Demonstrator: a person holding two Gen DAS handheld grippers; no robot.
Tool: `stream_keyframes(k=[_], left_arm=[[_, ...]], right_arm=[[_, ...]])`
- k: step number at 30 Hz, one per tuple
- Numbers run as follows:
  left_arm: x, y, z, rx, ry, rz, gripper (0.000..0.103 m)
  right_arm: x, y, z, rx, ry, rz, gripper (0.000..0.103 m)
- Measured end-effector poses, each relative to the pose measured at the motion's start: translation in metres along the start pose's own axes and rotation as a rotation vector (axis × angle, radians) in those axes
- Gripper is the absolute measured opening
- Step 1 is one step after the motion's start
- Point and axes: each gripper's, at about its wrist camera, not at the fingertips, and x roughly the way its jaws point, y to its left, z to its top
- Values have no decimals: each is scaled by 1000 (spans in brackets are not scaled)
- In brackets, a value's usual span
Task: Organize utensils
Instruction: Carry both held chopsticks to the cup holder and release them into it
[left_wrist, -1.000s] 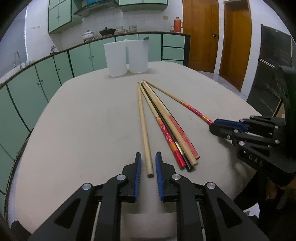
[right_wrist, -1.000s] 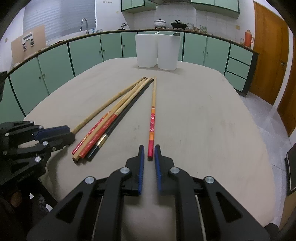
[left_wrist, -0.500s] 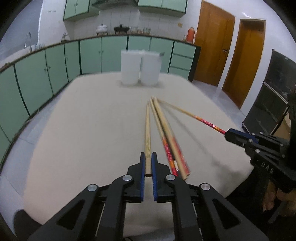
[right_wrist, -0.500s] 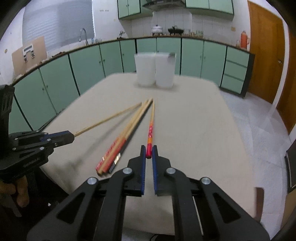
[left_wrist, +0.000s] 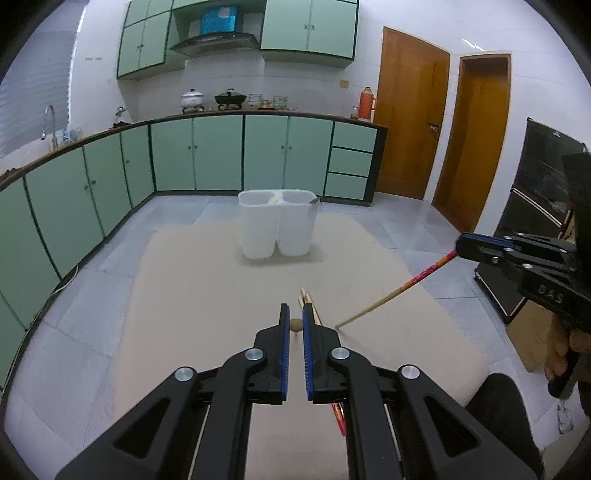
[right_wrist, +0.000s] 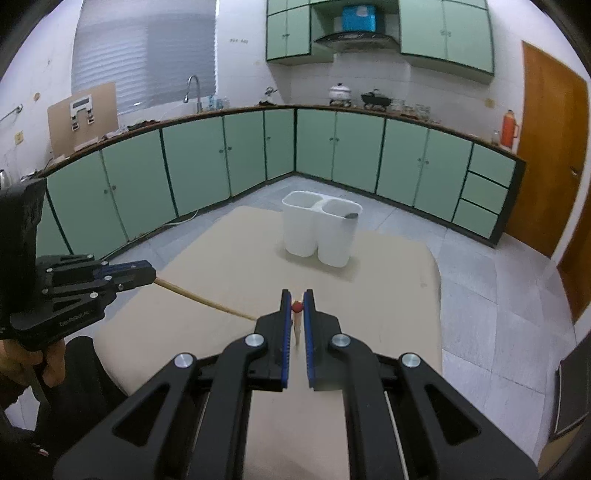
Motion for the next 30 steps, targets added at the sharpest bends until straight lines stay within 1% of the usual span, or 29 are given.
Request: stream_keyframes(k=[4,7,10,13,19,21,24,27,30], left_arm=[[10,6,21,15,25,-25,7],[19,13,39,5,45,-57,7],[29,22,57,-4,63,-66,7],[41,31,77,-22,95,-86,7],[52,42,120,2,97,-74,7],[54,46,138,-1,93,-72,7],[55,50,169,-5,73,-75,7],[55,48,202,15,29,-45,7],[58,49,233,28,-17,-13,7]], right_arm=[[17,-8,21,-13,28,13,6],[27,-14,39,-14,55,33,5],[39,-21,56,-7,97,56,5],[48,-26,72,-12,130,60,6],[57,-34,108,-18,164,77,5],[58,-37,121,-17,167,76,5],[56,-44,150,-7,151,73,5],[54,-51,178,-1,121,61,5],[54,-62,215,20,72,43,5]])
